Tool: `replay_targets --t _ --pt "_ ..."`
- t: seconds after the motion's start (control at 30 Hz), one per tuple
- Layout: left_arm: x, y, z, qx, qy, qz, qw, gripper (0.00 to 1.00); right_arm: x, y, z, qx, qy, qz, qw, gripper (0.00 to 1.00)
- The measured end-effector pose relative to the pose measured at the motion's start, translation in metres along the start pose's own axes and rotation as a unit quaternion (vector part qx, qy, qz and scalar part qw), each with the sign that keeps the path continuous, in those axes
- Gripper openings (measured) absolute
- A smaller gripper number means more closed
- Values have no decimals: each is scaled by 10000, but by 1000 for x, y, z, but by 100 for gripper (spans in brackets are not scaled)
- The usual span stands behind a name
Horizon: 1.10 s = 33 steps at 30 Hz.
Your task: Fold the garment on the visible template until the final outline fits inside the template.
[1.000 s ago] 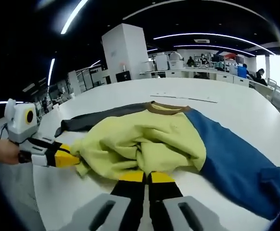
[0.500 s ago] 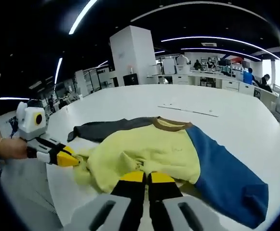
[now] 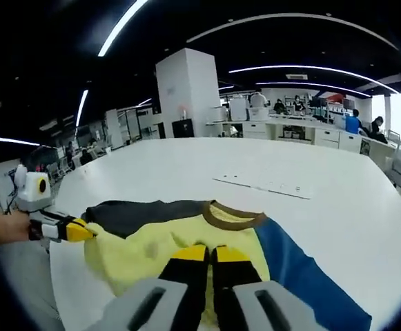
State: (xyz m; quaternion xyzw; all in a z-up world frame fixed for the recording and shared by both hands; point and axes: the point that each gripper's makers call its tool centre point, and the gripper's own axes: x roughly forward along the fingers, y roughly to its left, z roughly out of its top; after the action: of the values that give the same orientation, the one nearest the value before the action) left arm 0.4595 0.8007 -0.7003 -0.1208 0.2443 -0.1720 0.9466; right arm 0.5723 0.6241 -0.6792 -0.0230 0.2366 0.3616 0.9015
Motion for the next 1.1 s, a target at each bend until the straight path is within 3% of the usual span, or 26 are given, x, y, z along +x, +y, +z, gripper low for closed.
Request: replay_targets --t 0.43,0.77,0.97,1.03,1.1 --pt "14 42 -9 -231 37 454 9987 0 48 -45 -30 157 566 -379 9976 0" --pt "18 55 -24 -384 233 606 9971 0 59 -51 -54 269 920 -451 9944 0" --pt "15 64 -29 -286 328 818 9957 3 53 -49 -47 404 820 -471 9947 0" --pt "11 64 -30 -182 382 881 9952 11 46 -46 -41 503 744 -413 9951 7" --pt "7 59 -29 -281 346 790 9959 16 38 -42 -36 566 663 -373 9955 22"
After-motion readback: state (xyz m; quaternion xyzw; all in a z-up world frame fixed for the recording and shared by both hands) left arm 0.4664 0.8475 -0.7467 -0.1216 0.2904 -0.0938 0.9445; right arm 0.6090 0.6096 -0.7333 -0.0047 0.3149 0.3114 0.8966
